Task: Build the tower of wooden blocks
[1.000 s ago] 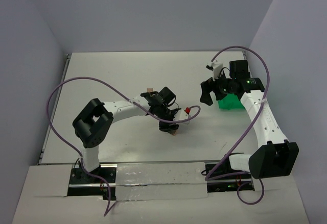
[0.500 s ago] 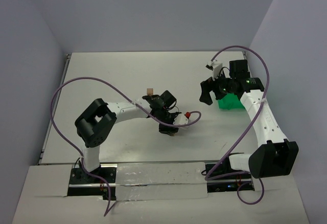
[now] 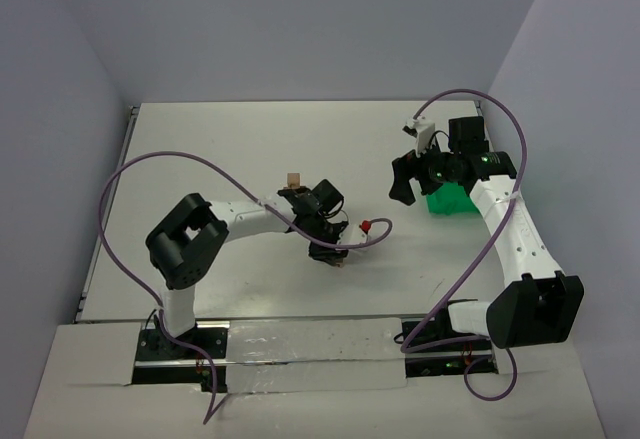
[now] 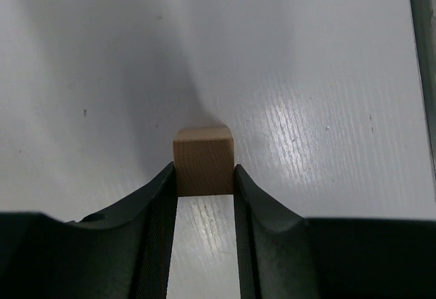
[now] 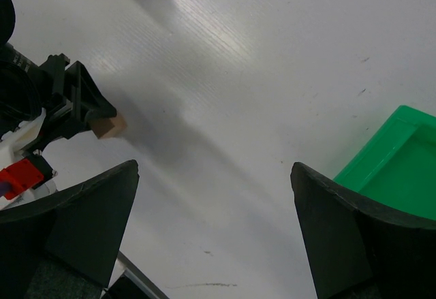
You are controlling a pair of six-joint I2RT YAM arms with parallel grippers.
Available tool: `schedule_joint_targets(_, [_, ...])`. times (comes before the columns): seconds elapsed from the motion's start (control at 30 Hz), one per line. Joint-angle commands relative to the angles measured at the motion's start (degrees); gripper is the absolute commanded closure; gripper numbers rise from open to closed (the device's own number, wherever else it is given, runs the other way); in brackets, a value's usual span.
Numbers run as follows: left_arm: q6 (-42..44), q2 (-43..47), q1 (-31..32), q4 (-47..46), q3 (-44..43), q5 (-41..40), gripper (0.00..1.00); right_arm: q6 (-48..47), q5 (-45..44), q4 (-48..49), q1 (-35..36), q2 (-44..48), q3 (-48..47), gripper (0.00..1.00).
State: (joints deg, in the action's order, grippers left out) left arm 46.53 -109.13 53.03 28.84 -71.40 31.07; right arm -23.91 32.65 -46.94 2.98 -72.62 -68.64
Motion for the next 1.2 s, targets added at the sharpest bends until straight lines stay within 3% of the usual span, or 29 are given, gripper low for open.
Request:
schedule_joint_targets(0.0, [-1.99, 6.54, -3.97, 8.14, -7.38, 3.62, 0.75, 1.28, 1.61, 2.7, -0.35, 0.37, 0.17, 0.0])
schedule_joint_targets(0.17, [-2.42, 12.42, -8.25, 17.98, -13.6, 4.99, 0.82, 2.12, 2.58, 3.23, -0.35, 0.29, 0.17, 0.0])
schedule_joint_targets(0.3, [-0.44, 14.42, -16.02, 27.78, -20.0, 8.21, 0.87, 2.31, 3.07, 2.98, -0.35, -0.31, -0.31, 0.0])
schedule_joint_targets(0.57, [-1.43, 13.54, -26.59, 32.44, -29.62, 4.18, 0.84, 2.72, 3.29, 2.37, -0.35, -1.38, -1.24, 0.0])
schedule_joint_targets(0.7, [-0.3, 9.63, -28.78, 35.31, -34.26, 2.51, 0.82, 2.21, 2.95, 1.5, -0.35, -2.09, -1.76, 0.0])
schedule_joint_targets(1.17, [0.89, 2.28, -29.0, 34.97, -37.71, 2.46, 0.81, 2.38, 3.3, 1.11, -0.35, -3.23, -2.46, 0.0])
